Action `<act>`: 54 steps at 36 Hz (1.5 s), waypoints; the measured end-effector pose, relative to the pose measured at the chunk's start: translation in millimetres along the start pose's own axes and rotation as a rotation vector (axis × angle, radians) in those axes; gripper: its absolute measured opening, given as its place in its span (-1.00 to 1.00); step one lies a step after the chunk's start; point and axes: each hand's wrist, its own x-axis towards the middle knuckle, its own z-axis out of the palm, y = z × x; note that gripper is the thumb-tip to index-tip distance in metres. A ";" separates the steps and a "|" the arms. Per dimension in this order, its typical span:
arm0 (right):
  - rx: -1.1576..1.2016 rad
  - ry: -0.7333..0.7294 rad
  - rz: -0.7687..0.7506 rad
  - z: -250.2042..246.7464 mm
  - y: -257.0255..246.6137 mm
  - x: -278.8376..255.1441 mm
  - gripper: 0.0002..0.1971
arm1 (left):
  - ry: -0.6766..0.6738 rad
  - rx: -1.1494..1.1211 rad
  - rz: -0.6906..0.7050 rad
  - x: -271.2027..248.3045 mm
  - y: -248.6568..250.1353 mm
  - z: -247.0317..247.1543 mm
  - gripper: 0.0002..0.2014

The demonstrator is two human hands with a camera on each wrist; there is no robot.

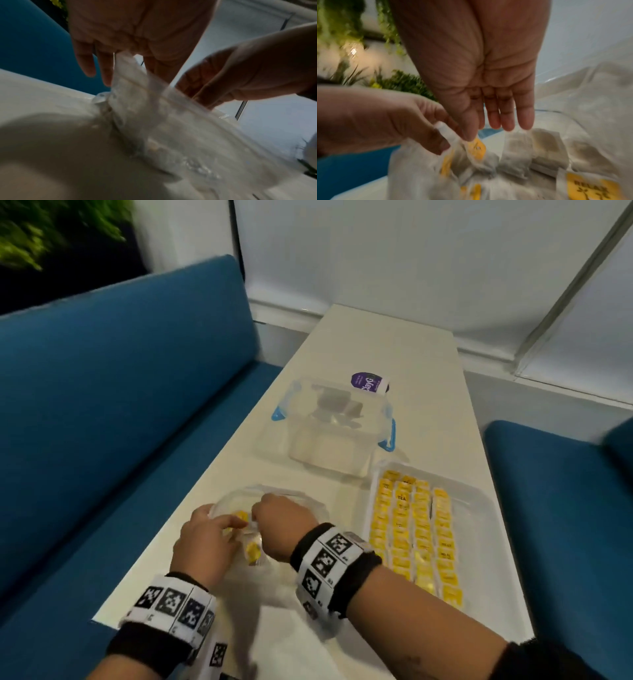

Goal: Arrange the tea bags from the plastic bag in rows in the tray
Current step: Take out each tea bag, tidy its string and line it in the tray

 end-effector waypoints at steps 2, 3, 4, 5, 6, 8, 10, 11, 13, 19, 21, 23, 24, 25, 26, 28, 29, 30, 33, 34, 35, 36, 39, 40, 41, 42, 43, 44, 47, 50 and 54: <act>-0.171 -0.034 -0.059 5.3 -3.8 6.5 -0.67 | -0.063 -0.009 0.012 0.6 -1.6 1.0 -0.60; -0.229 -0.046 -0.081 8.5 -4.0 9.1 -0.65 | -0.074 -0.018 0.012 0.7 -2.2 0.9 -0.55; -0.272 -0.054 -0.092 11.3 -3.0 10.9 -0.61 | -0.075 -0.031 0.010 0.7 -2.7 0.7 -0.51; -0.306 -0.064 -0.089 13.9 -1.0 13.0 -0.58 | -0.067 -0.039 0.004 1.4 -3.2 0.2 -0.48; -0.336 -0.076 -0.073 16.5 1.9 15.2 -0.55 | -0.055 -0.042 -0.001 1.8 -3.8 -0.4 -0.46; -0.369 -0.123 0.000 20.2 8.5 19.3 -0.54 | -0.024 -0.053 -0.010 2.5 -5.6 -1.8 -0.45; -0.375 -0.180 0.068 20.7 12.6 20.7 -0.56 | 0.009 -0.070 -0.006 1.8 -7.1 -3.2 -0.44; -0.378 -0.194 0.085 20.0 13.0 20.9 -0.58 | 0.023 -0.080 0.000 1.2 -7.3 -3.9 -0.43; -0.396 -0.200 0.079 16.8 9.9 20.1 -0.65 | 0.041 -0.100 0.006 -0.2 -6.7 -4.7 -0.43; -0.368 -0.063 -0.129 8.5 -5.9 17.1 -0.58 | 0.038 -0.117 0.081 -0.5 -2.2 -4.5 -0.40; -0.399 -0.066 -0.184 11.8 -6.9 18.8 -0.52 | 0.043 -0.105 0.100 -0.3 -1.9 -5.0 -0.35; -0.466 -0.104 -0.156 16.1 -4.7 22.5 -0.49 | 0.063 -0.103 0.114 -0.8 -1.7 -6.3 -0.33; -0.487 -0.128 -0.110 17.8 -2.6 24.2 -0.50 | 0.080 -0.109 0.118 -1.1 -1.5 -7.7 -0.33; -0.497 -0.152 -0.059 19.3 0.1 25.8 -0.52 | 0.098 -0.117 0.118 -1.9 -1.6 -9.4 -0.34; -0.504 -0.173 -0.014 20.4 2.8 27.1 -0.53 | 0.117 -0.128 0.113 -3.0 -1.5 -11.4 -0.37; -0.524 -0.199 0.044 22.4 7.9 30.3 -0.52 | 0.150 -0.160 0.103 -5.8 -0.7 -15.9 -0.43; -0.535 -0.215 0.059 22.1 9.1 31.5 -0.50 | 0.167 -0.173 0.105 -6.8 0.1 -17.9 -0.45; -0.538 -0.234 0.074 22.6 9.7 33.2 -0.47 | 0.183 -0.179 0.108 -7.6 0.6 -19.4 -0.46; -0.503 -0.276 0.131 27.0 9.0 40.2 -0.45 | 0.220 -0.178 0.105 -7.3 1.5 -20.9 -0.47; -0.482 -0.293 0.150 28.3 9.3 42.7 -0.46 | 0.228 -0.176 0.099 -7.2 1.4 -21.2 -0.47; -0.455 -0.312 0.164 28.9 10.6 45.5 -0.47 | 0.237 -0.172 0.095 -7.1 1.0 -21.6 -0.47; -0.415 -0.340 0.174 29.3 12.3 48.3 -0.48 | 0.247 -0.168 0.092 -7.1 0.3 -21.8 -0.47; -0.350 -0.447 0.191 25.1 17.2 53.6 -0.49 | 0.266 -0.157 0.086 -7.5 -1.5 -22.9 -0.47; -0.347 -0.470 0.207 25.4 18.3 55.9 -0.50 | 0.271 -0.155 0.085 -7.9 -2.2 -23.1 -0.47; -0.351 -0.484 0.222 26.5 18.5 57.6 -0.49 | 0.273 -0.153 0.084 -8.3 -3.1 -23.2 -0.46; -0.353 -0.495 0.226 27.5 18.9 58.5 -0.49 | 0.271 -0.151 0.082 -8.8 -3.6 -23.3 -0.46; -0.353 -0.512 0.226 27.9 17.9 57.2 -0.49 | 0.266 -0.148 0.076 -9.5 -4.0 -23.4 -0.45; -0.341 -0.513 0.221 28.8 17.3 58.1 -0.50 | 0.262 -0.144 0.068 -9.9 -4.4 -23.7 -0.45; -0.256 -0.506 0.202 32.3 17.8 54.2 -0.54 | 0.249 -0.132 0.048 -11.2 -5.5 -24.7 -0.44; -0.195 -0.451 0.174 33.5 16.6 48.4 -0.51 | 0.243 -0.125 0.055 -12.2 -6.9 -24.7 -0.44; -0.173 -0.411 0.174 37.2 15.9 44.3 -0.55 | 0.185 -0.136 0.044 -15.3 -4.3 -23.6 -0.44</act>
